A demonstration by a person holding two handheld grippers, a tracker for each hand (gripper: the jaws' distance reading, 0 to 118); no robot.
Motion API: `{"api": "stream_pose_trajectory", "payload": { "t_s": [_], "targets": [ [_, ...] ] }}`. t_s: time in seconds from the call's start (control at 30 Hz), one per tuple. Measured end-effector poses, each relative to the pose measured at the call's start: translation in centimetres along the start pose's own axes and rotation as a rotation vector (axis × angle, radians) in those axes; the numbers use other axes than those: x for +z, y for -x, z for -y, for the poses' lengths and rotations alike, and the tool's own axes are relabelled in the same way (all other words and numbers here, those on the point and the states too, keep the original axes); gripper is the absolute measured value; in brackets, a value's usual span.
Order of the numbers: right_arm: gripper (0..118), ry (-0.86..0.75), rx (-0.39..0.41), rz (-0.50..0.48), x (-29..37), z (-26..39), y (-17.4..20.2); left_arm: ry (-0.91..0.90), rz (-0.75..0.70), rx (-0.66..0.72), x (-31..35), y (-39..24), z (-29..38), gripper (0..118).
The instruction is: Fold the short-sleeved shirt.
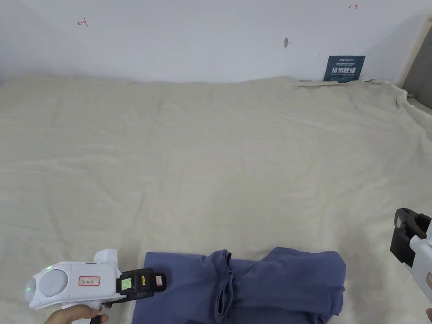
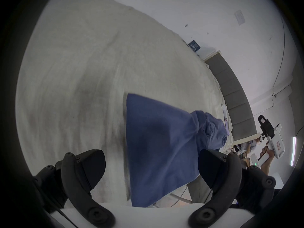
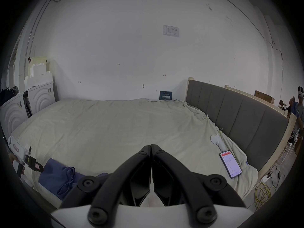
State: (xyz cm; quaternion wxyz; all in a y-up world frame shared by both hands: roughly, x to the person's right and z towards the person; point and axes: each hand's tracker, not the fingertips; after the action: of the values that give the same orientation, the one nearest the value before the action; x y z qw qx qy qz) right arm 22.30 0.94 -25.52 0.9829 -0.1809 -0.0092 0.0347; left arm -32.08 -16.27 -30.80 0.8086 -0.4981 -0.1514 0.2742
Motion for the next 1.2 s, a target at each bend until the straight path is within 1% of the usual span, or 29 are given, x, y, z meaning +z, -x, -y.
{"api": "stream_pose_trajectory", "payload": {
  "t_s": [0.03, 0.07, 0.1, 0.13, 0.17, 0.23, 0.27, 0.3, 0.33, 0.37, 0.47, 0.53, 0.77, 0.97, 1.2],
  "targets": [
    [0, 0.002, 0.0, 0.001, -0.1, 0.0, 0.0, 0.01, 0.003, 0.001, -0.3, 0.0, 0.0, 108],
    [0, 0.005, 0.0, 0.001, -0.1, 0.1, 0.0, 0.022, 0.009, -0.005, -0.6, 0.1, 0.1, 98],
    [0, 0.008, 0.0, 0.001, -0.2, 0.1, 0.0, 0.017, 0.009, -0.014, -0.7, 0.0, 0.1, 86],
    [0, 0.009, 0.001, 0.001, -0.2, 0.2, 0.0, 0.009, -0.001, -0.035, -0.7, -0.2, 0.1, 72],
    [0, 0.011, 0.002, 0.002, -0.3, 0.2, 0.1, 0.006, -0.02, -0.061, -0.7, -0.4, 0.0, 61],
    [0, 0.013, 0.001, 0.0, -0.3, 0.2, 0.1, 0.018, -0.017, -0.079, -0.9, -0.8, 0.0, 45],
    [0, 0.013, 0.0, 0.0, -0.3, 0.2, 0.1, 0.031, -0.018, -0.092, -1.1, -1.0, 0.0, 40],
    [0, 0.014, -0.001, -0.001, -0.4, 0.2, 0.1, 0.04, -0.026, -0.103, -1.4, -1.2, 0.1, 31],
    [0, 0.013, -0.002, 0.0, -0.4, 0.1, 0.1, 0.044, -0.034, -0.109, -1.5, -1.3, 0.1, 15],
    [0, 0.012, -0.003, 0.0, -0.4, 0.1, 0.1, 0.036, -0.042, -0.114, -1.5, -1.4, 0.2, 10],
    [0, 0.009, -0.007, -0.001, -0.4, 0.0, 0.0, 0.027, -0.027, -0.094, -1.2, -1.5, 0.0, 5],
    [0, 0.006, -0.005, -0.001, -0.4, -0.1, 0.0, 0.023, -0.051, -0.138, -0.8, -2.2, 0.2, 3],
    [0, -0.005, -0.006, -0.015, -0.6, -0.6, 0.1, 0.004, -0.078, -0.153, 1.9, -3.5, -0.2, 2],
    [0, -0.012, -0.004, -0.033, -0.8, -0.8, 0.4, -0.032, -0.19, -0.118, 6.2, -2.5, -1.0, 2],
    [0, -0.007, -0.002, -0.047, -0.8, -0.6, 0.9, -0.044, -0.281, -0.084, 11.1, -3.2, -1.0, 2]
  ]
}}
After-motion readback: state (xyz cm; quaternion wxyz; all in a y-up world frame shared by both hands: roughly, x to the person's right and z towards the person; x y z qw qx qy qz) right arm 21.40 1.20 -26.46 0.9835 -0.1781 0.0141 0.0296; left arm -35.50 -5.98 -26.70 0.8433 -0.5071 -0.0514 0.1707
